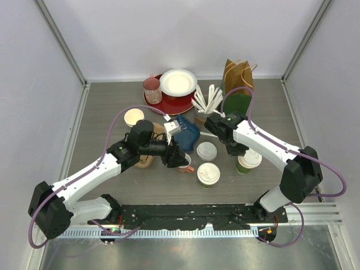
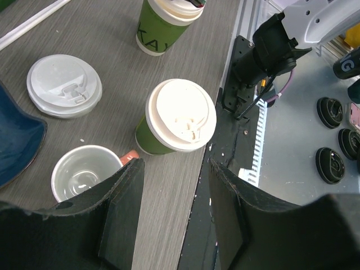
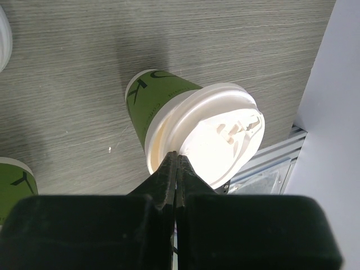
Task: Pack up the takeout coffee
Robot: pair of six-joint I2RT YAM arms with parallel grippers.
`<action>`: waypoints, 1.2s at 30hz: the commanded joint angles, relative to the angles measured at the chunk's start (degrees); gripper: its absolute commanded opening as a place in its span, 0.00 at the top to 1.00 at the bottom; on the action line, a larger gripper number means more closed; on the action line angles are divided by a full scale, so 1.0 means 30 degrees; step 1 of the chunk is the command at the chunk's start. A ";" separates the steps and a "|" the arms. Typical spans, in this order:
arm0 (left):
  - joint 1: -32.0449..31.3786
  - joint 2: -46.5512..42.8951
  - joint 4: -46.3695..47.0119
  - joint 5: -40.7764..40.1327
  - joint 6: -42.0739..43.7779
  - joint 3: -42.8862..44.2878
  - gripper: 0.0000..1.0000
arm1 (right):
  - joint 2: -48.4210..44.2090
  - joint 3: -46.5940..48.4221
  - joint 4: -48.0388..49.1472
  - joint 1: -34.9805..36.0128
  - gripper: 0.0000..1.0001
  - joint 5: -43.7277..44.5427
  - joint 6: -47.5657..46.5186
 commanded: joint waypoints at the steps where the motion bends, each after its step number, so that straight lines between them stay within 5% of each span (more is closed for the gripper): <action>1: 0.0099 0.0001 0.0387 0.0454 0.0442 0.0305 0.47 | -0.0150 0.1016 -0.3048 0.0093 0.99 -0.0033 0.0399; 36: 0.0158 0.0030 0.0123 0.0542 0.0648 0.0569 0.47 | -0.0179 0.0694 -0.3136 0.0444 0.99 0.0698 0.0516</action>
